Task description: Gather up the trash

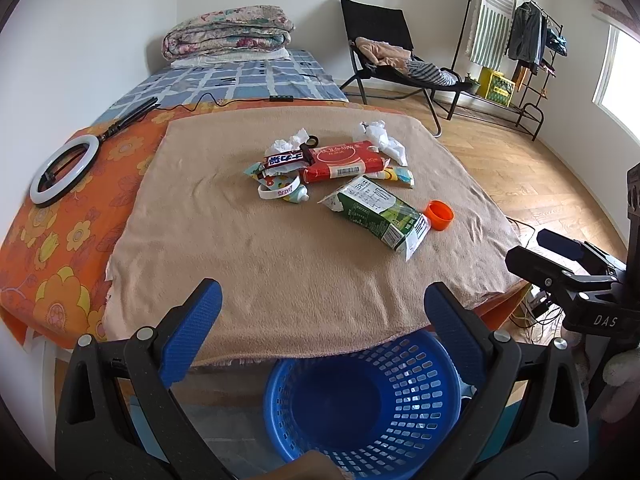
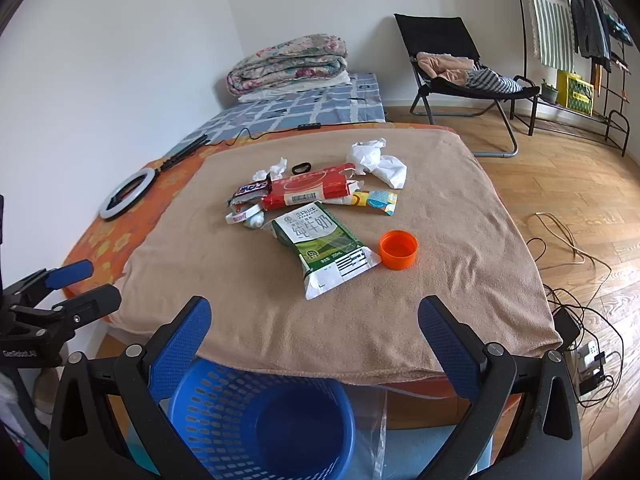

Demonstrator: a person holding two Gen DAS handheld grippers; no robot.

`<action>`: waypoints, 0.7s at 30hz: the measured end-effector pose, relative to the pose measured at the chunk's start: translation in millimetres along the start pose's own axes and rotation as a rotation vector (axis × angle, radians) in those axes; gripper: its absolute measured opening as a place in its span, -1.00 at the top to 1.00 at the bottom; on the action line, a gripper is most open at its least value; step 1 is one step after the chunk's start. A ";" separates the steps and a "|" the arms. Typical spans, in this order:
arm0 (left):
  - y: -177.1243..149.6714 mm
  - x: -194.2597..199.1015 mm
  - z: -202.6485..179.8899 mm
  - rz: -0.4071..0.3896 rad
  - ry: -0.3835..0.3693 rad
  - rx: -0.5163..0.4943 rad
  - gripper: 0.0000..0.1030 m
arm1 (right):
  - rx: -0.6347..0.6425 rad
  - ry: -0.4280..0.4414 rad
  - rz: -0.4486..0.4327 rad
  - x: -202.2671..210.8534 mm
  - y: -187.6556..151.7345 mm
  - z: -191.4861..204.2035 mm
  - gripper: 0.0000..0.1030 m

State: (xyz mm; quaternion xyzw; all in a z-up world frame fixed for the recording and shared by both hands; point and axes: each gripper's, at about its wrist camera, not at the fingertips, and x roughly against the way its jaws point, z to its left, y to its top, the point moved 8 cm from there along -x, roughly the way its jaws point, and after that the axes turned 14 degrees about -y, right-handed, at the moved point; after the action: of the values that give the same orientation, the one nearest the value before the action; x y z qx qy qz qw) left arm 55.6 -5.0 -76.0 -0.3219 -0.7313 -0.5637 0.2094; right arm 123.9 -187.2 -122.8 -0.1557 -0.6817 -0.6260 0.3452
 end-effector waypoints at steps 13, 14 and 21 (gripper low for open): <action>-1.5 -6.2 2.9 0.022 -0.004 0.021 -0.99 | -0.002 -0.003 0.001 0.4 -1.0 -2.2 -0.99; -1.7 -6.2 2.8 0.021 -0.004 0.020 -0.99 | -0.001 -0.003 0.001 0.4 -1.1 -2.3 -0.99; -1.2 -6.2 3.5 0.022 -0.006 0.020 -0.99 | -0.001 -0.004 0.001 0.3 -1.2 -2.2 -0.99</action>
State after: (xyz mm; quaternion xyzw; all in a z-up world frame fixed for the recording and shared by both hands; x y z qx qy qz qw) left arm 59.2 -3.2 -82.0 -0.3294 -0.7338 -0.5533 0.2165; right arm 123.6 -189.6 -123.6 -0.1574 -0.6820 -0.6258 0.3442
